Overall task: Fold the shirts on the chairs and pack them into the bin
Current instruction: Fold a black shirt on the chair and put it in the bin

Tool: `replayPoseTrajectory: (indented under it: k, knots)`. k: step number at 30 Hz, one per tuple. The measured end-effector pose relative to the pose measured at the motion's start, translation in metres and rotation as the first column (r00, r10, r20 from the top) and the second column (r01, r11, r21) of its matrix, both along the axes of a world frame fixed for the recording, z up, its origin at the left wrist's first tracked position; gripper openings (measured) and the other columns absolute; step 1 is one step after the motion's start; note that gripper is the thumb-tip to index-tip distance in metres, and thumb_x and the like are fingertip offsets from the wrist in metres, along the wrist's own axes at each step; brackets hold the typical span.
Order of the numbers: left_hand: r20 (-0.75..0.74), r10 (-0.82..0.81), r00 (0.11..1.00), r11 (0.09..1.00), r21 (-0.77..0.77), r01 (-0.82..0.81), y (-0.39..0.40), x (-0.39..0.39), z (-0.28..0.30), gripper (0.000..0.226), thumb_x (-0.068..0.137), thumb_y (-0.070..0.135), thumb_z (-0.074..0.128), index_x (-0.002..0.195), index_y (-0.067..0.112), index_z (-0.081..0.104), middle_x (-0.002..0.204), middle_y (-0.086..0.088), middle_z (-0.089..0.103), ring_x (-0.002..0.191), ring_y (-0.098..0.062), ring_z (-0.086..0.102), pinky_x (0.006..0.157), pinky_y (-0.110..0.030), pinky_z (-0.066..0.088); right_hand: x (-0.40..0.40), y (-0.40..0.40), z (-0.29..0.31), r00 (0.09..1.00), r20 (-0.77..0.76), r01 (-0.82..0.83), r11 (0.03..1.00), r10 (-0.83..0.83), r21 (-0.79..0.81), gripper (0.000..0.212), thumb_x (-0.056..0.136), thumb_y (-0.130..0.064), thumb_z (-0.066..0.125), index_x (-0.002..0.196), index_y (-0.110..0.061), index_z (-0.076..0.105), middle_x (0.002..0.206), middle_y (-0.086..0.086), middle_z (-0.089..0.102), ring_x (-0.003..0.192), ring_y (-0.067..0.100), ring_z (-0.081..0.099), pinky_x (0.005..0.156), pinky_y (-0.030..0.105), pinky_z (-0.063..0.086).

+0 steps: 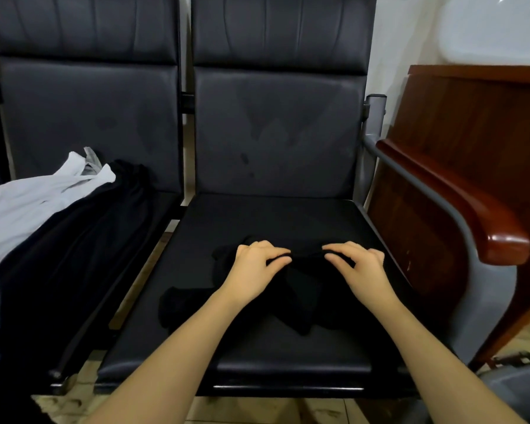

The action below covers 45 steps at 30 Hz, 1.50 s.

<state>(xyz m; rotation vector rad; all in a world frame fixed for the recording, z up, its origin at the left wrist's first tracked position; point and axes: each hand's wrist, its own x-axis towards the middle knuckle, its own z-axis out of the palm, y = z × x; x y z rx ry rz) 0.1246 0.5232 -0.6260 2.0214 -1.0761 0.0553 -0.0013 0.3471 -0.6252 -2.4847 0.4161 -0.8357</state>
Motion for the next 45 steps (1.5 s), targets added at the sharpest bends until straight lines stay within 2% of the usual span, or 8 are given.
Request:
replayPoseTrajectory:
  k: [6,11,15,18,22,30,36,45]
  knots:
    - [-0.062,0.017,0.998,0.977,-0.212,-0.03,0.006,-0.016,0.027,0.023,0.091,0.022,0.062,0.112,0.017,0.07,0.088,0.005,0.062,0.085,-0.003,0.06,0.082,-0.01,0.044,-0.012,0.009,0.024,0.988,0.157,0.031,0.994,-0.013,-0.108,0.022,0.091,-0.02,0.061,0.11,-0.028,0.069,0.076,-0.016,0.054,0.081,0.002,0.05,0.088,0.01,0.017]
    - [0.033,-0.022,0.999,0.965,-0.262,0.029,0.003,-0.039,0.044,0.024,0.09,0.02,0.063,0.113,0.016,0.069,0.088,0.006,0.061,0.084,-0.004,0.059,0.081,-0.009,0.043,-0.028,0.014,0.041,0.963,0.268,-0.063,0.991,0.03,0.117,0.023,0.095,-0.015,0.056,0.11,-0.027,0.068,0.086,-0.018,0.057,0.087,0.001,0.055,0.091,0.03,0.037]
    - [-0.013,-0.153,0.988,0.973,-0.18,0.148,0.003,-0.059,0.047,0.026,0.088,0.024,0.065,0.113,0.019,0.07,0.092,0.007,0.061,0.085,-0.002,0.058,0.082,-0.011,0.044,-0.047,0.019,0.046,0.978,0.208,-0.077,0.959,0.02,0.272,0.017,0.094,-0.016,0.057,0.104,-0.019,0.071,0.094,-0.015,0.061,0.092,-0.005,0.058,0.08,0.01,0.041]
    - [-0.122,-0.18,0.976,0.978,-0.13,0.164,0.007,-0.06,0.045,0.029,0.088,0.033,0.064,0.115,0.023,0.068,0.098,0.01,0.061,0.088,0.001,0.057,0.082,-0.01,0.043,-0.059,0.023,0.042,0.982,0.175,0.008,0.948,-0.067,0.318,0.011,0.091,-0.022,0.061,0.095,-0.023,0.071,0.094,-0.013,0.063,0.094,-0.002,0.059,0.092,0.025,0.045]
    - [0.111,0.081,0.99,0.979,0.175,-0.1,0.02,-0.031,0.028,0.038,0.098,0.037,0.045,0.132,0.022,0.055,0.13,0.005,0.051,0.121,-0.013,0.045,0.105,-0.031,0.03,-0.06,0.031,0.03,0.986,0.09,0.123,0.972,-0.143,0.202,0.01,0.092,-0.02,0.061,0.095,-0.026,0.068,0.09,-0.017,0.057,0.088,0.007,0.056,0.098,0.048,0.042]
    - [0.044,0.127,0.991,0.926,0.354,-0.134,0.049,0.015,-0.001,0.041,0.097,0.041,0.047,0.136,0.029,0.048,0.132,0.006,0.052,0.124,-0.014,0.045,0.107,-0.035,0.021,-0.035,0.051,0.018,0.999,0.019,0.031,0.992,-0.033,0.125,0.017,0.094,-0.012,0.057,0.094,-0.029,0.059,0.098,-0.011,0.054,0.1,0.011,0.053,0.101,0.037,0.036]
    - [-0.116,0.121,0.986,0.987,0.118,-0.108,0.053,0.018,-0.009,0.028,0.092,0.023,0.06,0.12,0.023,0.064,0.088,0.008,0.06,0.1,-0.011,0.057,0.101,-0.03,0.04,-0.018,0.059,0.014,0.994,0.105,0.0,0.987,-0.017,0.162,0.026,0.096,-0.007,0.049,0.095,-0.029,0.063,0.096,-0.015,0.047,0.094,0.01,0.053,0.091,0.029,0.045]
    - [-0.127,0.102,0.987,0.969,-0.211,-0.127,0.058,-0.002,0.029,0.024,0.089,0.019,0.063,0.112,0.025,0.066,0.082,0.009,0.061,0.081,-0.002,0.056,0.077,-0.009,0.042,0.001,0.088,0.015,0.993,-0.081,-0.078,0.992,0.086,0.1,0.025,0.084,-0.043,0.065,0.106,-0.033,0.059,0.104,-0.017,0.044,0.103,-0.003,0.036,0.096,0.018,0.011]
